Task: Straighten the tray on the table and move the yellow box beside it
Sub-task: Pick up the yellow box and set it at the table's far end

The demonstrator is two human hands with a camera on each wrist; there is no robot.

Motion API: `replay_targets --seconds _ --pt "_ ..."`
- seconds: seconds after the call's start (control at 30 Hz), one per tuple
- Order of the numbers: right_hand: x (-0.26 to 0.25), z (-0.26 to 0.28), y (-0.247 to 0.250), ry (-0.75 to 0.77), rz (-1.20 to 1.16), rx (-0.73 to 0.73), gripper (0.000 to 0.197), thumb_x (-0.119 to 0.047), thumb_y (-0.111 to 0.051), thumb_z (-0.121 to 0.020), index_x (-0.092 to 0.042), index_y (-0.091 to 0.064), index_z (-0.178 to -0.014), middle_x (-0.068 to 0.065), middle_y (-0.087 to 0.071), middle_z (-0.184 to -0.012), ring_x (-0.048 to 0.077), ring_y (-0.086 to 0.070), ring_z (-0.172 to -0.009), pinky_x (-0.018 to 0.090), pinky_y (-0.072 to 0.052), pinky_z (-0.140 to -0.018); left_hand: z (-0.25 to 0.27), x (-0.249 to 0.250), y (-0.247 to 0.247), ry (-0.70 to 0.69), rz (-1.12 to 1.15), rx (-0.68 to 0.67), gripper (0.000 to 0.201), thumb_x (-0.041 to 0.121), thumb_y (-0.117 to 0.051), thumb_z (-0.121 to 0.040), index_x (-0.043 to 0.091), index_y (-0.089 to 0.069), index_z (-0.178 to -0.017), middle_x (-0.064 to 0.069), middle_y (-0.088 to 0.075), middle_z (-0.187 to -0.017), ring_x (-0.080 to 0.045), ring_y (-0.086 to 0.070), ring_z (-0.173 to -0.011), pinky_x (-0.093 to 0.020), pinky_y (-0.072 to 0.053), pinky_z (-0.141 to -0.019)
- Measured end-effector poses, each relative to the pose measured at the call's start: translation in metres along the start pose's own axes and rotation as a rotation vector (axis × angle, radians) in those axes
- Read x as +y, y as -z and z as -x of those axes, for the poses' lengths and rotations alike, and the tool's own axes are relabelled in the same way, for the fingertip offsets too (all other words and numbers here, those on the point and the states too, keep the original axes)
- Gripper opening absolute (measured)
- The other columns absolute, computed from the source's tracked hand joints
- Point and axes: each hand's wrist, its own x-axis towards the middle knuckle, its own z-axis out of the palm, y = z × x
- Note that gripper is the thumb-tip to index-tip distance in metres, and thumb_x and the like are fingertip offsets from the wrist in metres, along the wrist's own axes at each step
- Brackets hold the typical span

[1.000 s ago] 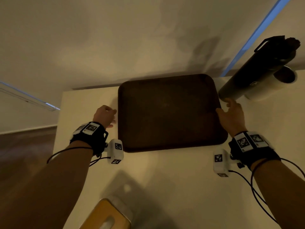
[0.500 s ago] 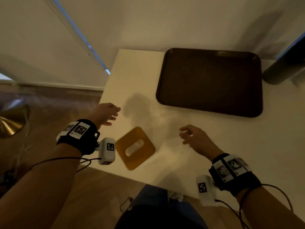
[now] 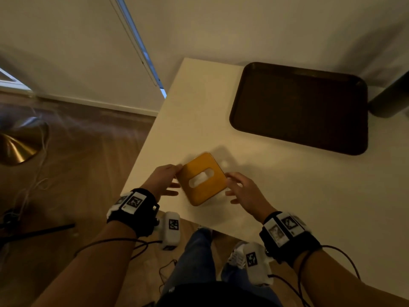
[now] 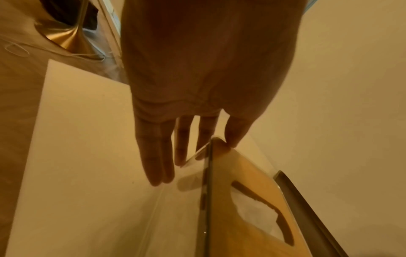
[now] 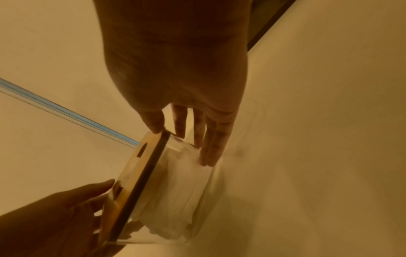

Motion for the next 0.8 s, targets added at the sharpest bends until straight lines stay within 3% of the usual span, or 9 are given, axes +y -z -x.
replay_targets --seconds 0.3,0.4,0.53,0.63,0.8 --pt "-0.022 -0.027 -0.015 0.010 -0.045 0.076 0.033 -0.028 -0.047 -0.098 -0.015 -0.057 -0.126 0.003 -0.063 -0.112 0.026 -0.069 -0.092 0.032 -0.055 -0.073 -0.027 0.031 0.013 -0.029 0.056 -0.041 0.028 0.035 -0.049 -0.097 0.008 -0.060 -0.096 -0.007 -0.058 -0.094 -0.030 -0.061 -0.082 -0.040 -0.057 -0.070" --pt "-0.046 -0.053 -0.015 0.028 -0.053 0.096 0.032 -0.028 -0.047 -0.098 -0.015 -0.056 -0.126 0.005 -0.064 -0.110 0.024 -0.068 -0.089 0.031 -0.055 -0.072 -0.047 0.062 0.024 -0.058 0.048 -0.041 0.026 0.036 -0.051 -0.096 0.013 -0.060 -0.089 -0.006 -0.059 -0.093 -0.028 -0.061 -0.081 -0.039 -0.057 -0.070" --pt "-0.084 -0.094 -0.012 0.049 -0.047 0.132 0.034 -0.028 -0.045 -0.099 -0.011 -0.056 -0.126 0.012 -0.067 -0.111 0.031 -0.068 -0.095 0.037 -0.056 -0.076 -0.079 0.115 0.037 -0.094 0.051 -0.032 0.021 0.035 -0.052 -0.095 0.016 -0.059 -0.087 -0.005 -0.059 -0.095 -0.025 -0.060 -0.080 -0.038 -0.056 -0.070" --pt "-0.113 -0.126 -0.010 0.049 -0.062 0.156 0.035 -0.027 -0.042 -0.100 -0.011 -0.054 -0.128 0.013 -0.066 -0.113 0.030 -0.067 -0.099 0.039 -0.055 -0.080 -0.104 0.156 0.043 -0.119 0.044 -0.024 0.019 0.034 -0.051 -0.095 0.016 -0.057 -0.092 -0.004 -0.057 -0.094 -0.021 -0.059 -0.077 -0.036 -0.054 -0.067" --pt "-0.155 -0.183 -0.007 0.015 -0.114 0.184 0.036 -0.024 -0.040 -0.100 -0.009 -0.053 -0.129 0.010 -0.065 -0.109 0.029 -0.065 -0.100 0.036 -0.053 -0.080 -0.146 0.216 0.051 -0.139 0.075 -0.014 0.020 0.030 -0.050 -0.097 0.016 -0.055 -0.083 -0.003 -0.055 -0.089 -0.023 -0.057 -0.077 -0.034 -0.050 -0.060"
